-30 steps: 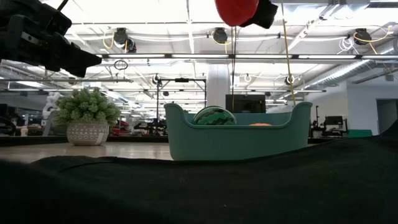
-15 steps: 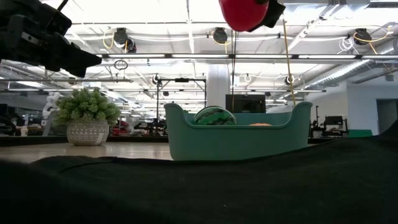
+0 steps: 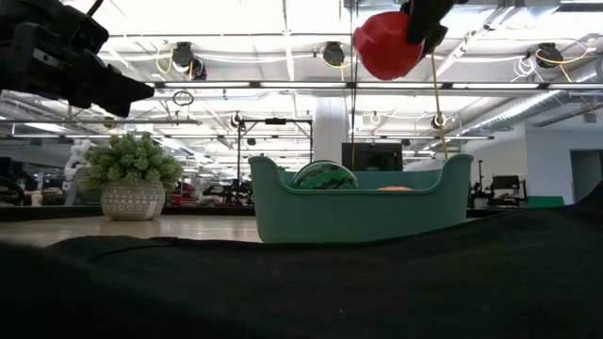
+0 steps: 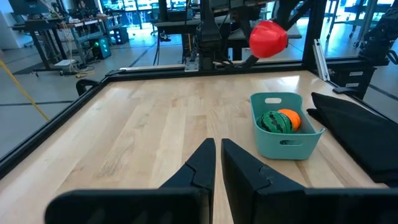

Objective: Pick and placing Produce into tupperware
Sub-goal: Put the apple in the blue bin

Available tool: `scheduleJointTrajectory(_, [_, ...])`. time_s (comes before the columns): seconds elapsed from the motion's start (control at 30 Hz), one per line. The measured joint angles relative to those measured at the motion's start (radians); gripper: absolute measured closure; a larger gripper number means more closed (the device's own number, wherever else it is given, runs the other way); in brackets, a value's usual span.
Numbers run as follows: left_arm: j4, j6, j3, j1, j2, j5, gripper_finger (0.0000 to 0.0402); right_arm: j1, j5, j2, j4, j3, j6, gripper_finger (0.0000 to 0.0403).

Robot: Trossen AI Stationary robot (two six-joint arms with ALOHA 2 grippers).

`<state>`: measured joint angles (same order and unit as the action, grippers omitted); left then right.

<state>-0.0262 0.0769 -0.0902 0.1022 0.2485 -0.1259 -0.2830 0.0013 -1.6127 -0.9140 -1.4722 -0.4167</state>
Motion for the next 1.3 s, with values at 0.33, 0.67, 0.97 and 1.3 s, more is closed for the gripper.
scheduleJointTrajectory(0.33, [0.000,0.000,0.000,0.000,0.000,0.005,0.0371,0.021,-0.001,0.002,-0.033,-0.057,-0.070,0.0191])
scheduleJointTrajectory(0.67, [0.000,0.000,0.000,0.000,0.000,0.005,0.0371,0.021,-0.043,-0.062,-0.031,-0.057,-0.066,0.0191])
scheduleJointTrajectory(0.97, [0.000,0.000,0.000,0.000,0.000,0.005,0.0371,0.022,-0.060,-0.081,-0.022,-0.057,-0.068,0.0191])
scheduleJointTrajectory(1.3, [0.001,-0.002,0.000,0.000,0.000,0.005,0.0371,0.022,-0.055,-0.148,-0.015,-0.057,-0.019,0.0191])
